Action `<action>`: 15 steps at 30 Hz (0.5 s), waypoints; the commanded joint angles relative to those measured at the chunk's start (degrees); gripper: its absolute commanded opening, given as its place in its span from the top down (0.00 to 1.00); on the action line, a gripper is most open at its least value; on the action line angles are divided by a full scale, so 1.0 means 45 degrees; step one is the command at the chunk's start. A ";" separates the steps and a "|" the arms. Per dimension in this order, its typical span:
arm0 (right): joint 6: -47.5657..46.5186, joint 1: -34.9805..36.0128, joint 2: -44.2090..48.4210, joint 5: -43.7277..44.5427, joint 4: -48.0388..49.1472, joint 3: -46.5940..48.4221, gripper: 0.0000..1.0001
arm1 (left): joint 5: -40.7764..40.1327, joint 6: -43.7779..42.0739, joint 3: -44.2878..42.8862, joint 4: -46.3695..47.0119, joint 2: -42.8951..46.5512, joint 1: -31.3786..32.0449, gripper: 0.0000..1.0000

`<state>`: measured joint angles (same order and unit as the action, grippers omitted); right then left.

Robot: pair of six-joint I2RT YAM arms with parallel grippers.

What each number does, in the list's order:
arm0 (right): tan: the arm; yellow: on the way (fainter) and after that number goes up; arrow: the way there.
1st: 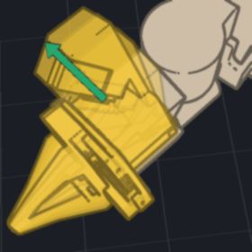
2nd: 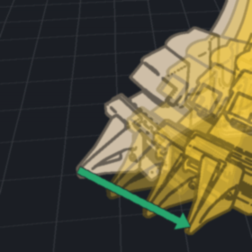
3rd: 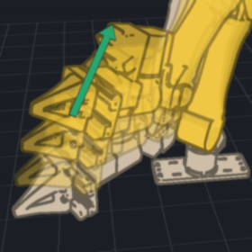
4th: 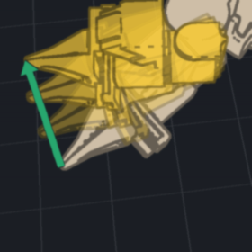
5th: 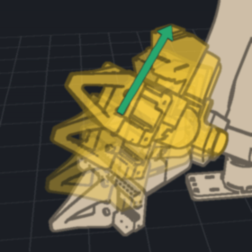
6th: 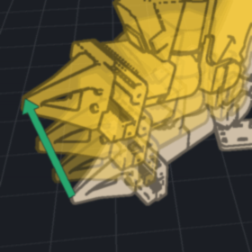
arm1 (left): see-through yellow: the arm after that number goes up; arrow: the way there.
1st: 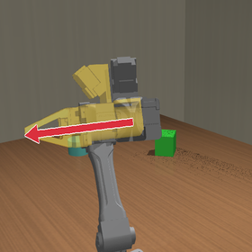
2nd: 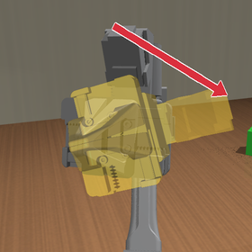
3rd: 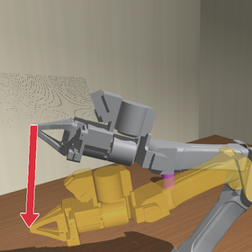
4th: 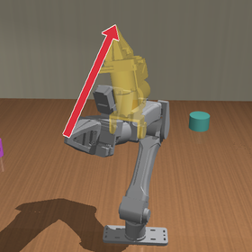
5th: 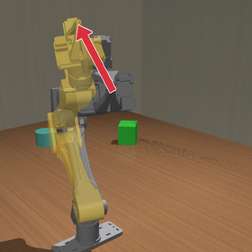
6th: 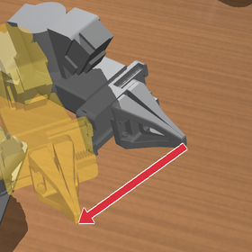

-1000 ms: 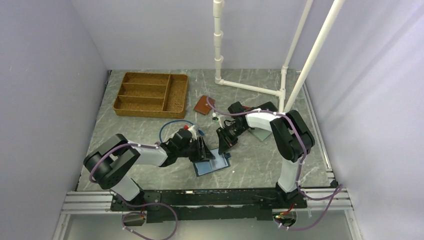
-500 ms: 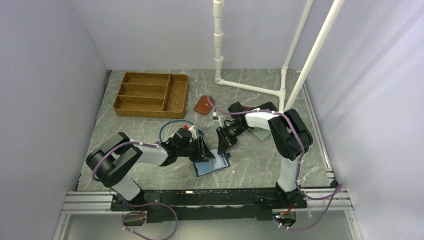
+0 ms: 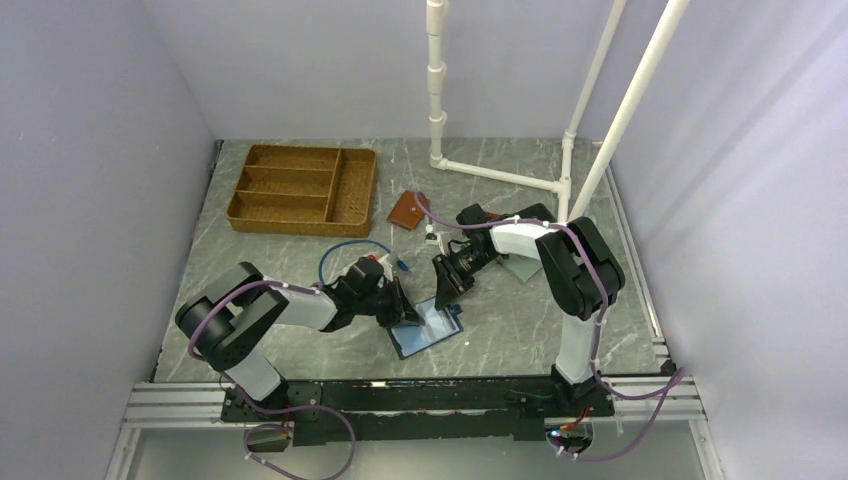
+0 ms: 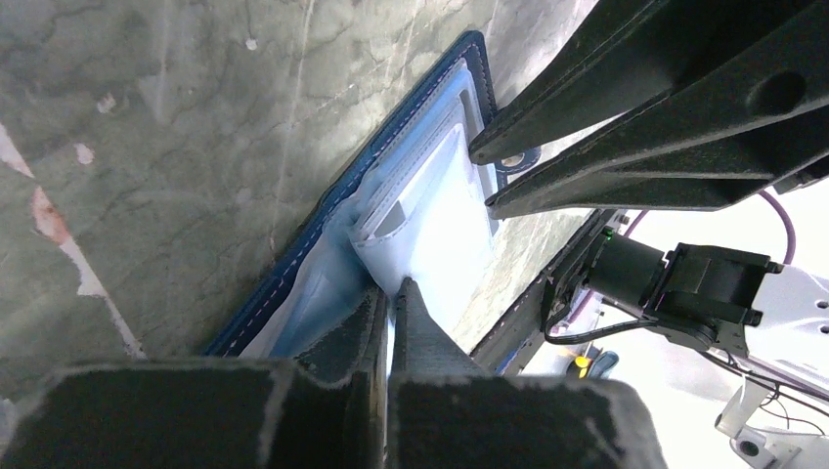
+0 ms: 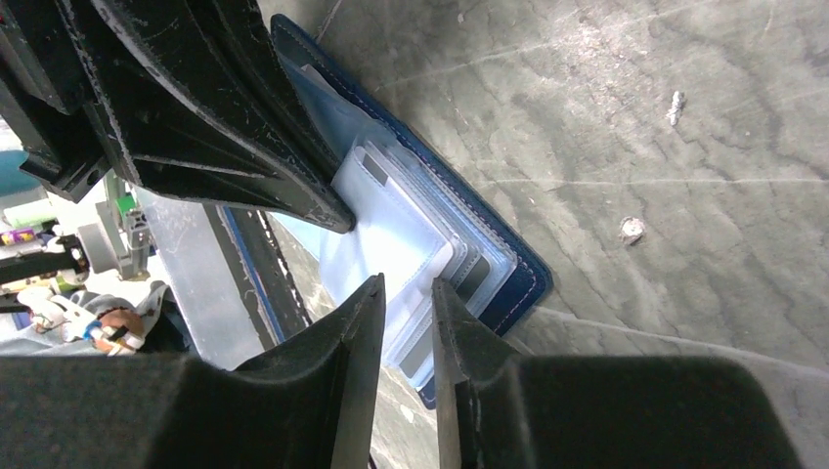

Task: Take the credit cards out of the card holder
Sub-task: Open the card holder at the center of the board.

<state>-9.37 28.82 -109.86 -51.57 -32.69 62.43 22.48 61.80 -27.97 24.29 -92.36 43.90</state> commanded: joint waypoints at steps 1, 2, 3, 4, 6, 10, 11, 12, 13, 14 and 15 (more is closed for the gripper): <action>-0.0160 0.0566 -0.0283 -0.1972 -0.0009 0.0255 0.73 | -0.0480 -0.0258 0.0075 0.0334 -0.0377 0.0127 0.98; -0.0179 0.0563 -0.0292 -0.1935 -0.0030 0.0265 0.73 | -0.0456 -0.0240 0.0108 0.0379 -0.0375 0.0080 0.99; -0.0220 0.0545 -0.0290 -0.1879 -0.0064 0.0299 0.72 | -0.0419 -0.0223 0.0145 0.0426 -0.0358 0.0068 0.99; -0.0274 0.0544 -0.0273 -0.1821 -0.0144 0.0346 0.72 | -0.0366 -0.0209 0.0182 0.0505 -0.0341 0.0039 0.99; -0.0474 0.0483 -0.0227 -0.1731 -0.0350 0.0435 0.71 | -0.0250 -0.0148 0.0309 0.0851 -0.0317 -0.0044 1.00; -0.1140 0.0294 -0.0132 -0.2145 -0.0918 0.0614 0.68 | 0.0254 0.0167 0.0780 0.2158 -0.0397 -0.0287 1.00; -0.1319 0.0263 -0.0092 -0.2225 -0.1054 0.0649 0.68 | 0.0375 0.0231 0.0894 0.2489 -0.0470 -0.0327 1.00; -0.1454 0.0255 -0.0028 -0.2257 -0.1132 0.0656 0.67 | 0.0485 0.0290 0.0970 0.2811 -0.0541 -0.0379 1.00; -0.1552 0.0251 0.0006 -0.2284 -0.1193 0.0642 0.67 | 0.0560 0.0349 0.1064 0.3064 -0.0615 -0.0410 1.00; -0.1627 0.0253 0.0028 -0.2313 -0.1235 0.0614 0.66 | 0.0633 0.0407 0.1103 0.3308 -0.0700 -0.0443 1.00; -0.1664 0.0251 0.0023 -0.2385 -0.1233 0.0590 0.66 | 0.0703 0.0466 0.1154 0.3534 -0.0779 -0.0450 1.00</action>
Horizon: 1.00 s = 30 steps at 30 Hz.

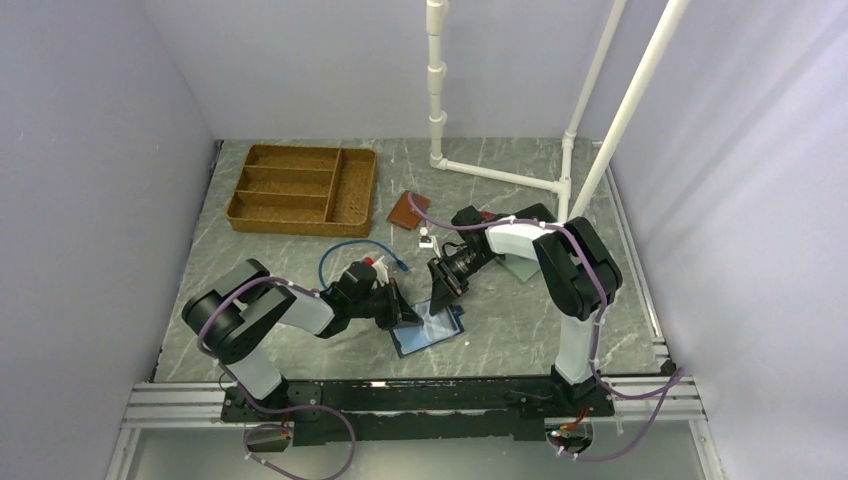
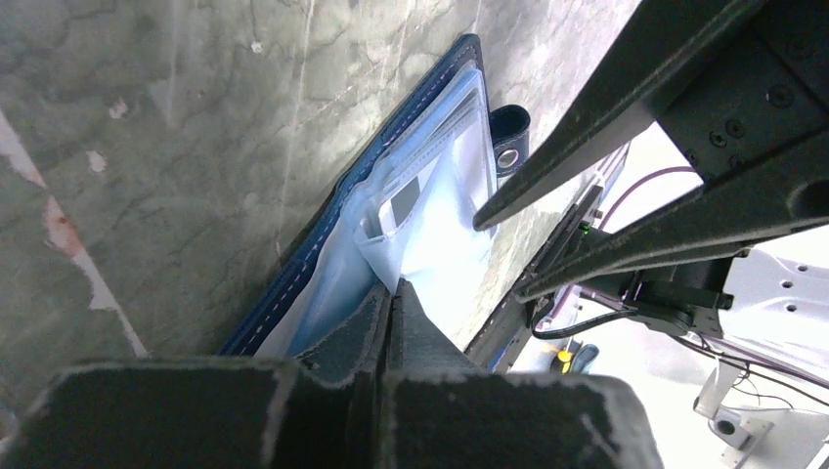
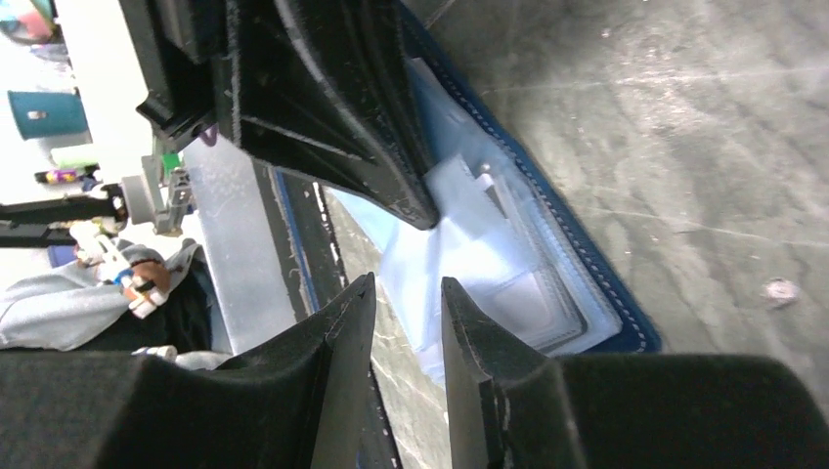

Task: Take the credit cards out of the card holder
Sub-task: Open the card holder at the center of the board.

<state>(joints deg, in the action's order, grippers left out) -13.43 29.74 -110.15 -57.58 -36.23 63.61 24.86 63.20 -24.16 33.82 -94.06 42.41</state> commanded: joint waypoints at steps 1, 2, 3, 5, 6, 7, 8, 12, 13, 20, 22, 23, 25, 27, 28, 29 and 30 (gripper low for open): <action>-0.0750 0.0047 0.0056 -0.1034 -0.0445 0.0317 0.66 | 0.0229 0.0196 0.0369 0.1620 -0.0474 -0.0133 1.00; -0.0710 0.0051 0.0031 -0.0949 -0.0419 0.0307 0.65 | 0.0272 0.0238 0.0409 0.1817 -0.0544 -0.0129 1.00; -0.0624 0.0047 -0.0007 -0.0809 -0.0352 0.0284 0.65 | 0.0300 0.0292 0.0440 0.1944 -0.0592 -0.0138 1.00; -0.0417 0.0048 -0.0051 -0.0481 -0.0203 0.0227 0.65 | 0.0325 0.0345 0.0523 0.2190 -0.0649 -0.0148 1.00; -0.0265 0.0052 -0.0054 -0.0253 -0.0093 0.0186 0.65 | 0.0333 0.0367 0.0543 0.2274 -0.0659 -0.0167 0.99; -0.0141 0.0052 -0.0044 0.0000 0.0009 0.0171 0.65 | 0.0334 0.0384 0.0562 0.2345 -0.0650 -0.0182 0.99; -0.0033 0.0050 -0.0043 0.0298 0.0126 0.0162 0.65 | 0.0334 0.0389 0.0584 0.2381 -0.0632 -0.0196 0.99; -0.0220 0.0044 0.0084 0.0928 -0.0014 0.0249 0.65 | 0.0267 0.0351 0.0627 0.2212 -0.0498 -0.0226 0.98; -0.0358 0.0044 0.0142 0.0939 -0.0133 0.0298 0.65 | 0.0250 0.0328 0.0634 0.2167 -0.0471 -0.0226 0.98; -0.1215 0.0023 0.0801 0.1141 -0.0592 0.0265 0.65 | 0.0234 0.0311 0.0646 0.2061 -0.0406 -0.0246 0.98; -0.1318 0.0029 0.0772 0.1210 -0.0686 0.0258 0.65 | 0.0258 0.0333 0.0653 0.2124 -0.0406 -0.0248 0.98; -0.1340 0.0032 0.0745 0.1189 -0.0707 0.0258 0.65 | 0.0274 0.0353 0.0661 0.2173 -0.0423 -0.0246 0.98; -0.1351 0.0071 0.0656 0.1092 -0.0700 0.0223 0.65 | 0.0282 0.0383 0.0691 0.2254 -0.0398 -0.0246 0.98; -0.1327 0.0163 0.0489 0.1008 -0.0709 0.0245 0.65 | 0.0286 0.0406 0.0683 0.2269 -0.0370 -0.0246 0.97; -0.1314 0.0222 0.0390 0.0959 -0.0718 0.0261 0.65 | 0.0294 0.0409 0.0682 0.2274 -0.0353 -0.0246 0.97; -0.1279 0.0276 0.0307 0.0892 -0.0736 0.0290 0.65 | 0.0298 0.0397 0.0675 0.2289 -0.0338 -0.0246 0.97; -0.1232 0.0344 0.0252 0.0810 -0.0711 0.0301 0.65 | 0.0296 0.0393 0.0664 0.2305 -0.0329 -0.0248 0.96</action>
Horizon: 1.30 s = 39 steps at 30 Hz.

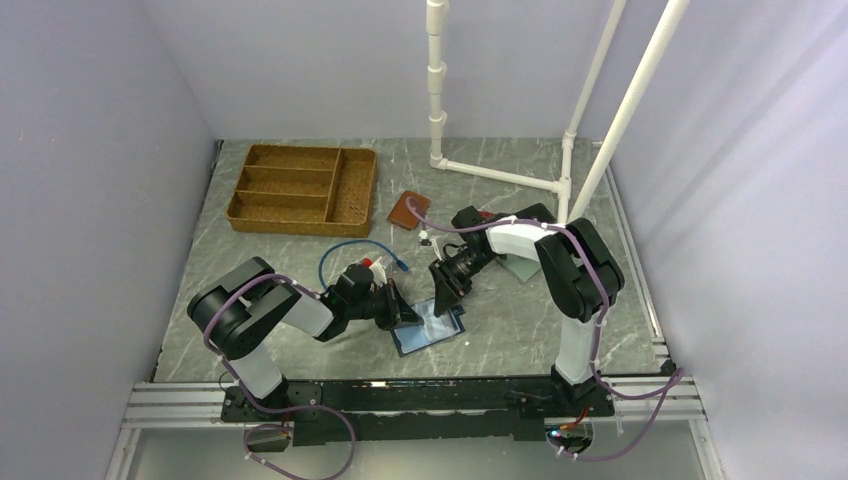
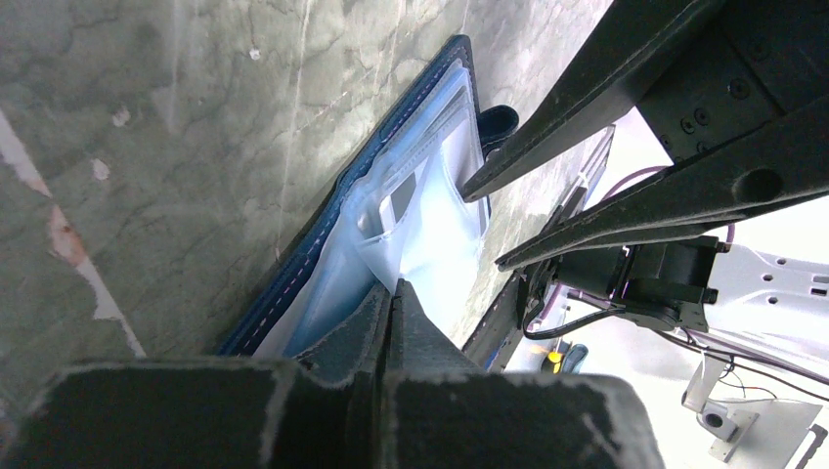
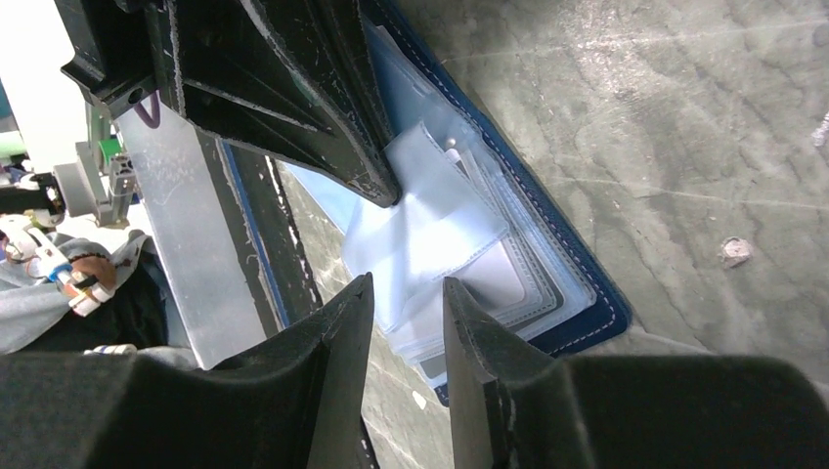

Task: Take the credit cards out of the card holder
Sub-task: Open the card holder at the center of the board.

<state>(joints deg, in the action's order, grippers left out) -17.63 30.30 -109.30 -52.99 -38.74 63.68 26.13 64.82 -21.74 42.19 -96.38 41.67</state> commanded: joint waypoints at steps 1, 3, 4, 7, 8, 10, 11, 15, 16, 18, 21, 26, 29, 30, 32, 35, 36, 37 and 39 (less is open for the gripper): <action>-0.0243 0.0277 0.0020 -0.0291 -0.0115 0.0283 0.65 | 0.0014 0.0030 0.0136 0.0464 0.0201 -0.0081 0.96; -0.0205 0.0402 -0.0104 -0.0313 -0.0102 0.0311 0.66 | 0.0033 0.0073 0.0159 0.0486 0.0234 -0.0080 0.95; -0.0172 0.0452 -0.0130 -0.0343 -0.0102 0.0320 0.67 | 0.0023 0.0091 0.0177 0.0487 0.0259 -0.0083 0.94; -0.0128 0.0542 -0.0240 -0.0548 -0.0119 0.0356 0.69 | 0.0014 0.0088 0.0189 0.0487 0.0340 -0.0081 0.93; -0.0131 0.0555 -0.0243 -0.0607 -0.0138 0.0370 0.70 | 0.0028 0.0103 0.0183 0.0496 0.0360 -0.0080 0.93; -0.0143 0.0587 -0.0224 -0.0789 -0.0155 0.0412 0.71 | 0.0050 0.0141 0.0180 0.0576 0.0397 -0.0083 0.90; -0.0135 0.0602 -0.0209 -0.0876 -0.0157 0.0418 0.72 | 0.0079 0.0173 0.0182 0.0632 0.0411 -0.0081 0.89; -0.0103 0.0637 -0.0185 -0.1125 -0.0175 0.0504 0.73 | 0.0101 0.0230 0.0293 0.0800 0.0624 -0.0080 0.79; -0.0091 0.0642 -0.0175 -0.1192 -0.0179 0.0525 0.74 | 0.0083 0.0199 0.0335 0.0713 0.0735 -0.0080 0.76; -0.0003 0.0650 -0.0151 -0.1292 -0.0128 0.0567 0.74 | -0.0008 0.0051 0.0361 0.0321 0.1096 -0.0096 0.71; 0.0102 0.0787 -0.0145 -0.1368 -0.0074 0.0631 0.74 | -0.0167 -0.0250 0.0321 -0.0654 0.1808 -0.0084 0.63; 0.0038 0.1261 -0.0141 -0.1155 -0.0123 0.0822 0.74 | -0.0708 -0.0774 0.0104 -0.2892 0.3324 -0.0083 0.56; 0.0009 0.1520 -0.0050 -0.1140 -0.0121 0.0911 0.74 | -0.1208 -0.0953 -0.0007 -0.4088 0.4157 -0.0081 0.48; -0.0006 0.1590 -0.0043 -0.1130 -0.0138 0.0940 0.74 | -0.1350 -0.0989 -0.0032 -0.4565 0.4392 -0.0080 0.45; -0.0011 0.1695 -0.0099 -0.1160 -0.0159 0.1026 0.74 | -0.1586 -0.1022 -0.0148 -0.5197 0.4751 -0.0097 0.43; -0.0018 0.1874 -0.0282 -0.1171 -0.0245 0.1199 0.74 | -0.2038 -0.0987 -0.0272 -0.6302 0.5259 -0.0129 0.42; 0.0017 0.1932 -0.0324 -0.1163 -0.0229 0.1259 0.74 | -0.2281 -0.0959 -0.0244 -0.6607 0.5535 -0.0152 0.42; 0.0070 0.2056 -0.0371 -0.1105 -0.0206 0.1305 0.74 | -0.2544 -0.0931 -0.0137 -0.6814 0.5855 -0.0167 0.43; 0.0219 0.2279 -0.0507 -0.0961 -0.0119 0.1444 0.73 | -0.2983 -0.0970 0.0136 -0.7192 0.6727 -0.0206 0.42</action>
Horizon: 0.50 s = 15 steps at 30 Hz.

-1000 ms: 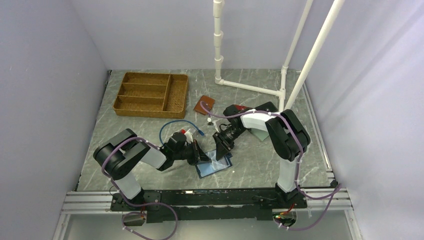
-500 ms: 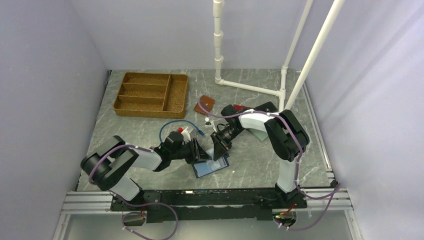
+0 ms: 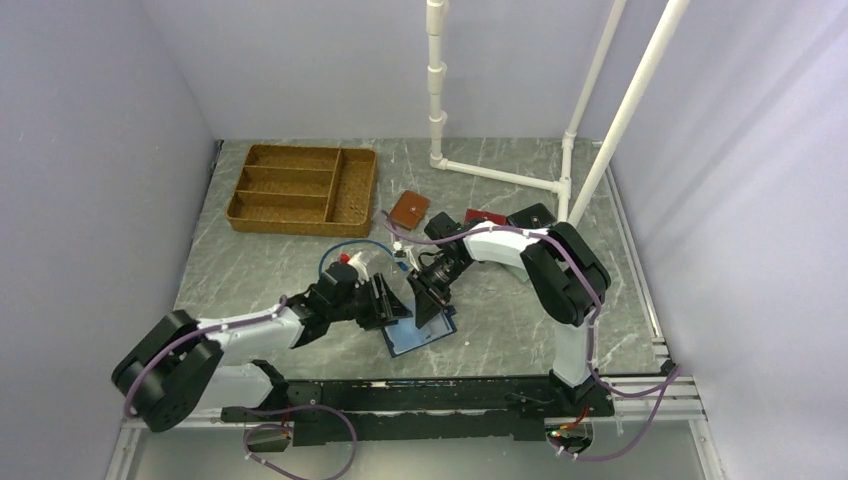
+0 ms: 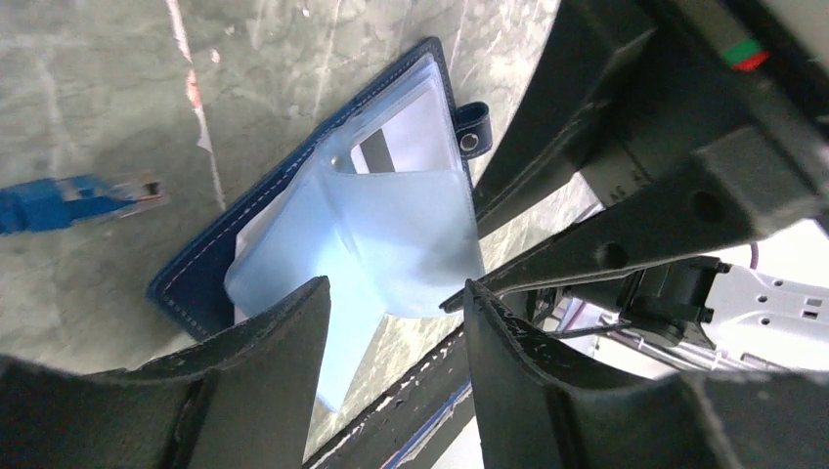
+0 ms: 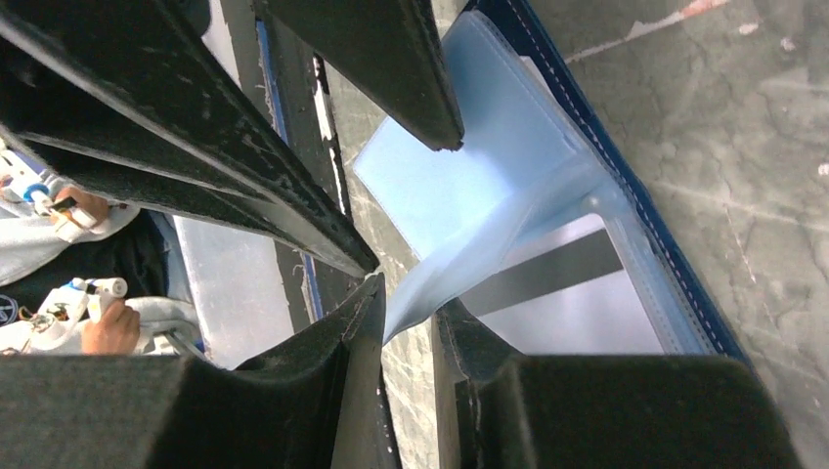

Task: Take the credit cards out of the card holder
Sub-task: Open the card holder at the center of the board.

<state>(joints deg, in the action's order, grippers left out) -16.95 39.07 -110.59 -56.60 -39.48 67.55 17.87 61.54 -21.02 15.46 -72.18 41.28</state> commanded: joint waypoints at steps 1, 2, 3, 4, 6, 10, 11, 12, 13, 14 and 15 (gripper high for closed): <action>0.0106 0.0462 -0.0297 -0.0108 0.0061 0.0667 0.72 | -0.1325 -0.0316 0.0075 -0.1481 0.1914 -0.0128 0.43; 0.0113 0.0586 -0.0407 -0.0085 0.0036 0.0772 0.72 | -0.1499 -0.0433 0.0116 -0.1857 0.2480 -0.0139 0.43; 0.0114 0.0728 -0.0509 -0.0080 -0.0006 0.0878 0.71 | -0.1682 -0.0592 0.0109 -0.2323 0.3047 -0.0155 0.43; 0.0105 0.0873 -0.0612 -0.0096 -0.0058 0.0989 0.70 | -0.1839 -0.0779 0.0067 -0.2824 0.3647 -0.0150 0.42; 0.0064 0.1148 -0.0775 -0.0068 -0.0160 0.1159 0.65 | -0.2152 -0.1021 -0.0016 -0.3873 0.4742 -0.0177 0.41; 0.0062 0.1554 -0.0893 -0.0117 -0.0248 0.1296 0.57 | -0.2554 -0.1229 -0.0015 -0.5178 0.6684 -0.0217 0.41; 0.0057 0.1599 -0.0892 -0.0118 -0.0244 0.1298 0.55 | -0.2578 -0.1223 0.0051 -0.5275 0.7002 -0.0221 0.42; 0.0039 0.1595 -0.0904 -0.0145 -0.0276 0.1307 0.53 | -0.2551 -0.1189 0.0143 -0.5282 0.7291 -0.0227 0.43; 0.0022 0.1594 -0.0925 -0.0197 -0.0311 0.1334 0.50 | -0.2487 -0.1150 0.0239 -0.5141 0.7501 -0.0227 0.43; -0.0010 0.1592 -0.0932 -0.0255 -0.0354 0.1354 0.49 | -0.2401 -0.1138 0.0347 -0.4953 0.7681 -0.0227 0.43; -0.0048 0.1591 -0.0909 -0.0330 -0.0394 0.1371 0.48 | -0.2273 -0.1136 0.0438 -0.4732 0.7820 -0.0240 0.44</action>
<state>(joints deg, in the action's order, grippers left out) -16.34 46.50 -114.67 -56.18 -40.05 71.44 8.29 57.65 -20.47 -4.91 -39.48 40.56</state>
